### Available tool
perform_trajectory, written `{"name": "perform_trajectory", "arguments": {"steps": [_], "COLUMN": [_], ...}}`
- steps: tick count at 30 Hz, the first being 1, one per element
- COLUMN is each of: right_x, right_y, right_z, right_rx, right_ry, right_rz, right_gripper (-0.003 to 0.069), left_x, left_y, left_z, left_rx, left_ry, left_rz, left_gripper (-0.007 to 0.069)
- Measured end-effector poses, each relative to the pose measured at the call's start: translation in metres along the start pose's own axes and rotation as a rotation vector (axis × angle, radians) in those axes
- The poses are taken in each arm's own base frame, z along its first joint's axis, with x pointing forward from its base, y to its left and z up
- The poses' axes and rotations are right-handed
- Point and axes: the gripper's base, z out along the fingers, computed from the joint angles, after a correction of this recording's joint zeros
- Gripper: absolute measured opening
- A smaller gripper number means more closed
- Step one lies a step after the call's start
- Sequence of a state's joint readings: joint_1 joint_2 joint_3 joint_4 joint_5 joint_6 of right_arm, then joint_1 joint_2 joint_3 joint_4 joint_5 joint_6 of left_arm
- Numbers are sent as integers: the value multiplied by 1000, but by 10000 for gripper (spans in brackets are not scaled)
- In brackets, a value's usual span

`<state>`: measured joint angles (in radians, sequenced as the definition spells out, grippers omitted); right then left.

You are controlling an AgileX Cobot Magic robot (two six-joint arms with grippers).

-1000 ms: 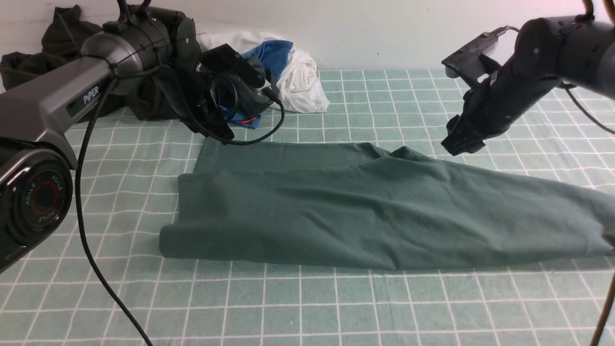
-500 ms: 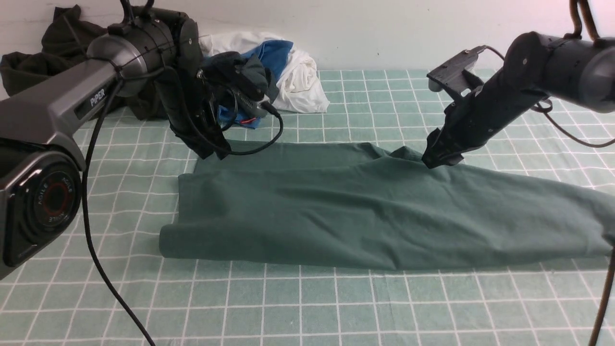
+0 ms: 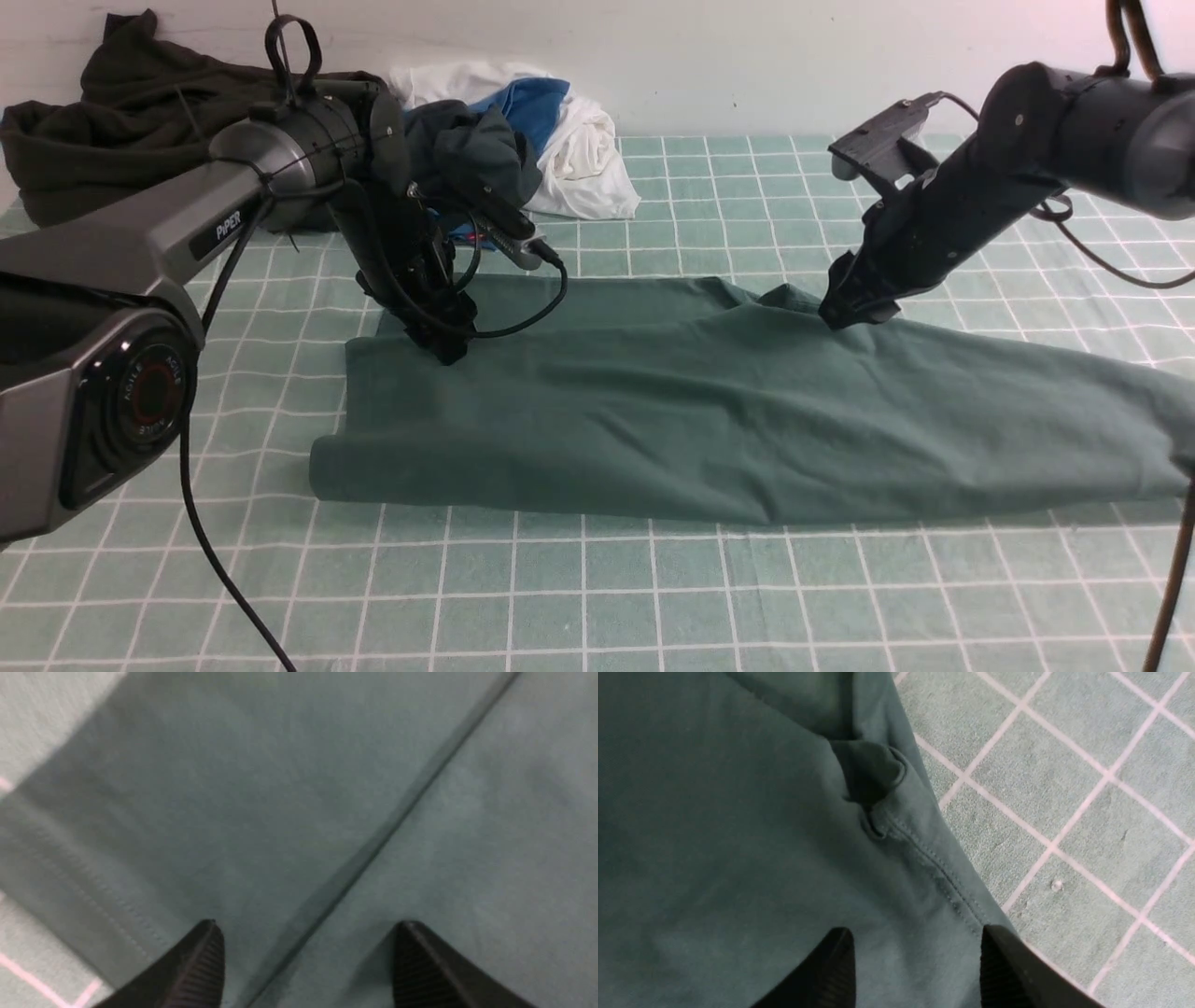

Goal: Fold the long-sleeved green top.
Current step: Use the right arm to clamp the right edge of the fabric

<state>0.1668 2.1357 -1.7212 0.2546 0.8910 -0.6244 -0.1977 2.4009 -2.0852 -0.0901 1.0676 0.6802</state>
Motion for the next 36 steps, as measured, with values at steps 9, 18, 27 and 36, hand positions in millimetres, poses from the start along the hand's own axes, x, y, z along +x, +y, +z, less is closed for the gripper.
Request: {"name": "perform_trajectory", "arguments": {"steps": [9,18,27,36], "right_x": [0,2,-3,4], "right_y": [0,-2,-6,-10], "right_z": [0,0,1,31], "right_rx": [-3,24,69,76], "right_ry": [4,24,-35,-28], "right_rz": [0,-35,-41,-36], "right_gripper": [350,350,380,389], "left_x": [0,-11,-26,-19], "left_y": [0,9,19,26], "left_z": [0,-23,-49,-29], "left_rx": [6,-57,-136,-124], "left_ry": [6,-35,-144,-126], "left_rz": [-8,-32,-62,-88], "left_gripper": [64,-1,-1,-1]}}
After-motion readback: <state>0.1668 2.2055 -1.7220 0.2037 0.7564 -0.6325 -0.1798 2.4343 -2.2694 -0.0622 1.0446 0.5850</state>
